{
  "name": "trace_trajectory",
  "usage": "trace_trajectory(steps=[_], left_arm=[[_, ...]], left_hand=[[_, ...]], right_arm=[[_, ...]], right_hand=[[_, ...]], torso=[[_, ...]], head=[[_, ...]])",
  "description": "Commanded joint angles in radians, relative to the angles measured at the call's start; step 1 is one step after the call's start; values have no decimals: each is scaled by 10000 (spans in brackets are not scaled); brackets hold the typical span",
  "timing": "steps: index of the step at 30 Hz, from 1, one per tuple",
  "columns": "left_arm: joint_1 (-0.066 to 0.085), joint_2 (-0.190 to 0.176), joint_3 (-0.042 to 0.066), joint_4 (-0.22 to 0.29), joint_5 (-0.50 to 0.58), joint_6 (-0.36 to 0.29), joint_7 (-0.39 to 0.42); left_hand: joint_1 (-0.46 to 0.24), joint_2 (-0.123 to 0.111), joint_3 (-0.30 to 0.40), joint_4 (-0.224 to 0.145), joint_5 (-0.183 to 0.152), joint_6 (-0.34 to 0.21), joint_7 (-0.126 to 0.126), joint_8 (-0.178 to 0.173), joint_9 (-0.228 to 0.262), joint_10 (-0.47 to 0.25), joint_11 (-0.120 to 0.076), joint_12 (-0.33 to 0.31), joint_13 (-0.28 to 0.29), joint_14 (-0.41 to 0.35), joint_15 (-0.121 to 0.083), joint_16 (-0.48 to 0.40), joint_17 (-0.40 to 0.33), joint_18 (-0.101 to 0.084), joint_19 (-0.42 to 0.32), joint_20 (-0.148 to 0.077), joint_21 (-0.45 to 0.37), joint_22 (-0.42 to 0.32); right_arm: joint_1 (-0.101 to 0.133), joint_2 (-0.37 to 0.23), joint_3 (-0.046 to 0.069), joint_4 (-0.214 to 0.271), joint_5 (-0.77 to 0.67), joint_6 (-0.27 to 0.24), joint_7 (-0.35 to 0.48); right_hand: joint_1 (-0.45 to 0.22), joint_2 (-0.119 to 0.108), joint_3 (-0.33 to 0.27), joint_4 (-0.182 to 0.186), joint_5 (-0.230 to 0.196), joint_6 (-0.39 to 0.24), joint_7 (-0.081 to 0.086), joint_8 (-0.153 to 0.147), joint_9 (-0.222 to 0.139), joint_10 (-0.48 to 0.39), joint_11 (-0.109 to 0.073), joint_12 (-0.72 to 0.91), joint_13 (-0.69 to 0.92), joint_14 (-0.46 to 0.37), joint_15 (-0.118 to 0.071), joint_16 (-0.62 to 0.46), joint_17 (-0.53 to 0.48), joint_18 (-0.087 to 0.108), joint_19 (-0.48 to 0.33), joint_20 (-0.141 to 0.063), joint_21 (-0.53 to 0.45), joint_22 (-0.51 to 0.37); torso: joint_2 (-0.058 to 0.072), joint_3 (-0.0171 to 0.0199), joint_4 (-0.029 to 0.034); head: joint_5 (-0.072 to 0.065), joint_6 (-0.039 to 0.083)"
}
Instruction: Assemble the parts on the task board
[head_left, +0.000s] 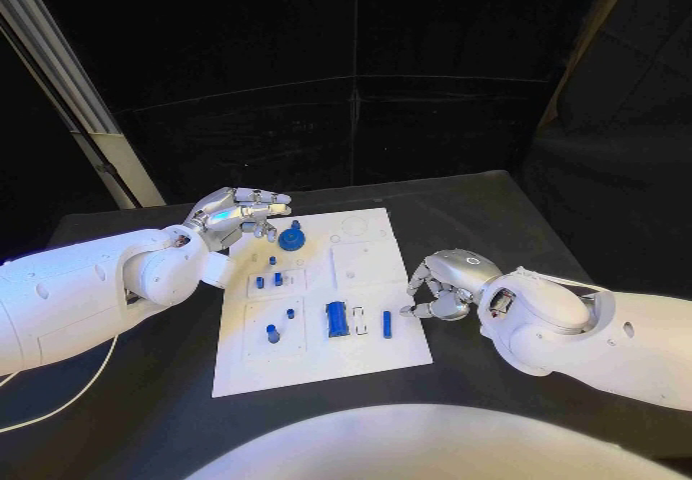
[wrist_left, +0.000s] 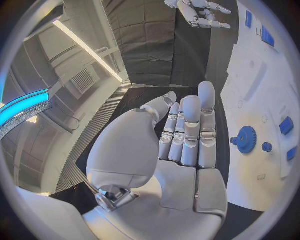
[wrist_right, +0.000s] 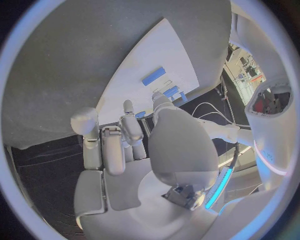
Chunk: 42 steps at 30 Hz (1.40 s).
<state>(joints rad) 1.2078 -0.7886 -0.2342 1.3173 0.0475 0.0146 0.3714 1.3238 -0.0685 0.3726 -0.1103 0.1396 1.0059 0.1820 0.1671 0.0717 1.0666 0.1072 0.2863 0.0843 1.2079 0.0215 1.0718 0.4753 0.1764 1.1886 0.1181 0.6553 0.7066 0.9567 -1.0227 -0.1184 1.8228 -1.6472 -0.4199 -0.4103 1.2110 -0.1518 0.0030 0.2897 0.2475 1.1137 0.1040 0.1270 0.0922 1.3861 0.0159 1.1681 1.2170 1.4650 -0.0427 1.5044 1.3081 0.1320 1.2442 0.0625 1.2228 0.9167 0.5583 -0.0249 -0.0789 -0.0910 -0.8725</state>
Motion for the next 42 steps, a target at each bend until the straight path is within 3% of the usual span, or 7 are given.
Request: trace_trajectory(steps=[1,17,36,42], left_arm=[[22,-7,9,30,-39,118,-2],[28,-33,9,65,-39,123,-10],[30,-46,9,74,-40,168,-66],[33,-48,9,80,-50,192,-94]], left_hand=[[28,59,-26,-52,-21,-86,14,27,-10,-49,11,50,-8,-66,-12,-62,-9,62,-47,2,-45,-11],[22,60,-33,-53,-22,-98,19,30,-11,-65,17,60,-11,-64,-7,-52,-4,61,-47,5,-49,-13],[22,60,-33,-53,-22,-98,19,30,-11,-65,17,60,-11,-64,-7,-52,-4,61,-47,5,-49,-13],[22,60,-33,-53,-22,-98,19,30,-11,-65,17,60,-11,-64,-7,-52,-4,61,-47,5,-49,-13]], right_arm=[[8,206,-3,-72,1641,-175,-1246],[-43,956,-9,-313,2336,389,-1520],[-114,1284,-11,-445,1304,953,-1683],[-163,1405,-11,-479,1025,1187,-1675]], right_hand=[[59,114,-180,15,-33,6,-65,62,15,-69,17,-74,-23,816,-75,-85,1514,-43,-37,-24,-73,-88],[135,345,-622,5,177,179,-124,204,88,-93,-26,-82,-51,808,-104,-119,1466,-16,-97,-41,-177,-236],[318,516,-1073,-5,183,552,-286,524,343,-118,-156,-92,-86,801,-206,-150,1428,-2,-115,-124,-254,-318],[720,418,-1215,-123,118,530,-305,592,445,-139,-180,-116,-113,798,-237,-165,1411,1,-129,-161,-295,-363]], torso=[[-1,5,21],[-7,0,8],[0,1,1],[8,3,19]], head=[[36,-1],[67,-1],[125,-1],[133,-1]])
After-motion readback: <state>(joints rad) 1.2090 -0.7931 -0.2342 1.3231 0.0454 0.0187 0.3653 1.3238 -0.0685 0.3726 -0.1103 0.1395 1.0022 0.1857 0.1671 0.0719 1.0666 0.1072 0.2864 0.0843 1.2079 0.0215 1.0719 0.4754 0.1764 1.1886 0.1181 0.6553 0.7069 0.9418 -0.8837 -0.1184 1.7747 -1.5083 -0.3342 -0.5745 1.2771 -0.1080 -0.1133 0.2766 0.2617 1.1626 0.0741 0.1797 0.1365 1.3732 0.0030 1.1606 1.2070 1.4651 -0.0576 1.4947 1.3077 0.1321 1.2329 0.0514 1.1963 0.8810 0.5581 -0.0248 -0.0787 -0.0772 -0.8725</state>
